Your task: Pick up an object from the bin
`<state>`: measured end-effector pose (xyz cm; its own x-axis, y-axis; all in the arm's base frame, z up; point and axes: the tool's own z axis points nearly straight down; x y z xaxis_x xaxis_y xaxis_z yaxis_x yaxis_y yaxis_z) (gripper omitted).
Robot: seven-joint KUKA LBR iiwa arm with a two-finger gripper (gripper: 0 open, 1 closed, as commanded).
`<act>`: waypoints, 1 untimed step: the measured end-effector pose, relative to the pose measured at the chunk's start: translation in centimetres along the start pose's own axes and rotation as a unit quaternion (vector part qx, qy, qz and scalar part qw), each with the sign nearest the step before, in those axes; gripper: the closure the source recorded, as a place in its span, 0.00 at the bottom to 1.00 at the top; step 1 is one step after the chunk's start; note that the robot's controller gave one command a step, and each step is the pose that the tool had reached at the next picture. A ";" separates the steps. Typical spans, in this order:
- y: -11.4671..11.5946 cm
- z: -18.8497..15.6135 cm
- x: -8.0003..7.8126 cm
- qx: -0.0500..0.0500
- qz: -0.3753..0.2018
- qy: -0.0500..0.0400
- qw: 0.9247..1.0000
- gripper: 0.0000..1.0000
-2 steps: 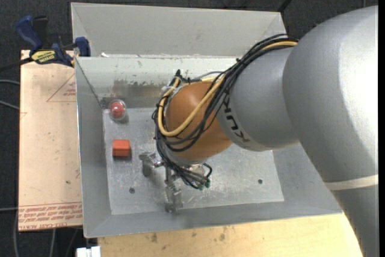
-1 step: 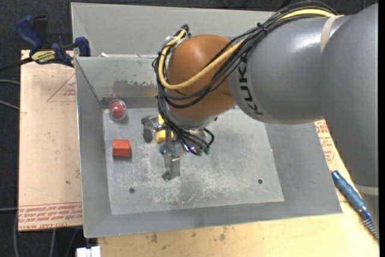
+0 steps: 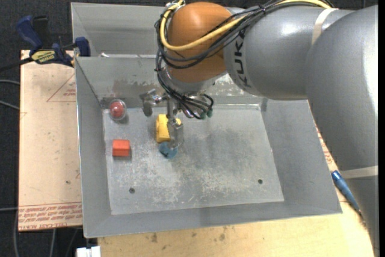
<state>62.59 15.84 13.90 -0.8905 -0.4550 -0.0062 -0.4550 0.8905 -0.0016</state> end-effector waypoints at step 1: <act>-3.2 6.9 0.7 -0.001 -0.123 0.003 0.992 0.00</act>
Offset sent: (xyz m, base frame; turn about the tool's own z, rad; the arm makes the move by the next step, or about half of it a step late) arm 0.0086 -0.0305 -0.0690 -0.2510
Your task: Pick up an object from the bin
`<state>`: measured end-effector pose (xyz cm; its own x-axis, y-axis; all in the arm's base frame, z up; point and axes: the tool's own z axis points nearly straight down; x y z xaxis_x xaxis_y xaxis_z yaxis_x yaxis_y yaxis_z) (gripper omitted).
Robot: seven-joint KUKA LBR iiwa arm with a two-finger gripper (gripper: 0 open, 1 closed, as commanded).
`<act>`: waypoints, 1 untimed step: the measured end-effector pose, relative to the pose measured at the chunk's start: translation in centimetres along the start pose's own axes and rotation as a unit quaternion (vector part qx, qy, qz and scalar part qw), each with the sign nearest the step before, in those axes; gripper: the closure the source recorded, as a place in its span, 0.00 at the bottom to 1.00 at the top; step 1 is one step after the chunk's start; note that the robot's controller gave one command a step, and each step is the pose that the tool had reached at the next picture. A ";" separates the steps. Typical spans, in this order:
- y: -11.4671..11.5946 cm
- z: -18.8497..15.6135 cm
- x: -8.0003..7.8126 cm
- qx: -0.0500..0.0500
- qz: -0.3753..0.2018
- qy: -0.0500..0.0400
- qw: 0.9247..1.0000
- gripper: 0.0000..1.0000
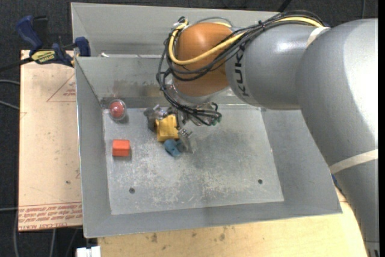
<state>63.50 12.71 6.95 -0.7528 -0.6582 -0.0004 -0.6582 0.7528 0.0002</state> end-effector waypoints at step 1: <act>0.0 -0.2 -0.2 0.001 0.000 -0.003 1.000 1.00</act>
Offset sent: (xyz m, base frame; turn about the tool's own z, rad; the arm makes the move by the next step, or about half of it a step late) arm 0.0000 0.0000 0.0000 0.0000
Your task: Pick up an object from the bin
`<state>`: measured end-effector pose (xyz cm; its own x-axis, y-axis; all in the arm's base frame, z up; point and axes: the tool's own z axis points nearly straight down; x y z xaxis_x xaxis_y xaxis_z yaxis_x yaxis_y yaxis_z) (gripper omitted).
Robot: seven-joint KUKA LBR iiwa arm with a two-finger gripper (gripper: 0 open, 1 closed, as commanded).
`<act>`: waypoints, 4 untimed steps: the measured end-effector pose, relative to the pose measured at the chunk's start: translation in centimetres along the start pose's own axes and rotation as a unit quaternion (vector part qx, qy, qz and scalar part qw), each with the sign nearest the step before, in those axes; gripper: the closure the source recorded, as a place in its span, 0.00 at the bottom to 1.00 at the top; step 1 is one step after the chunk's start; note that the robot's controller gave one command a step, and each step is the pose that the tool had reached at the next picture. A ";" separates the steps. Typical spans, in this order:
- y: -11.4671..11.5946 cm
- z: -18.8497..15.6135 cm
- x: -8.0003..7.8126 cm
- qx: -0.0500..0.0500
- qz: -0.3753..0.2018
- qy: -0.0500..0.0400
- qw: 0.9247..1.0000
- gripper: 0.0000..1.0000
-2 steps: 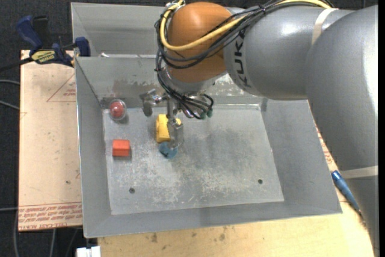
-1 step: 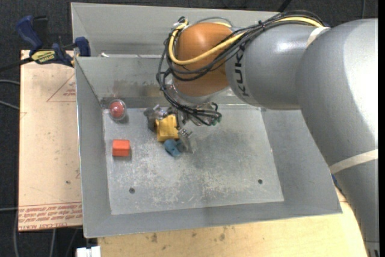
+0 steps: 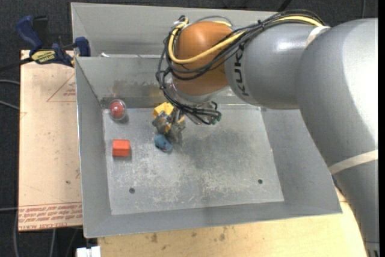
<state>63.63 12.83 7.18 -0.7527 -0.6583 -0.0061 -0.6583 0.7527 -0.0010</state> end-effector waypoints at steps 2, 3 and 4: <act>-1.6 -15.7 -0.9 0.002 0.000 -0.001 1.000 1.00; 1.5 -11.8 -3.8 -0.001 -0.088 0.002 0.996 1.00; 3.0 -14.9 -0.5 -0.001 -0.086 0.002 0.996 1.00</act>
Offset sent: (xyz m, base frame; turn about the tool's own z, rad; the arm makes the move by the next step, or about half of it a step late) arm -0.0023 0.0009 0.1124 0.0042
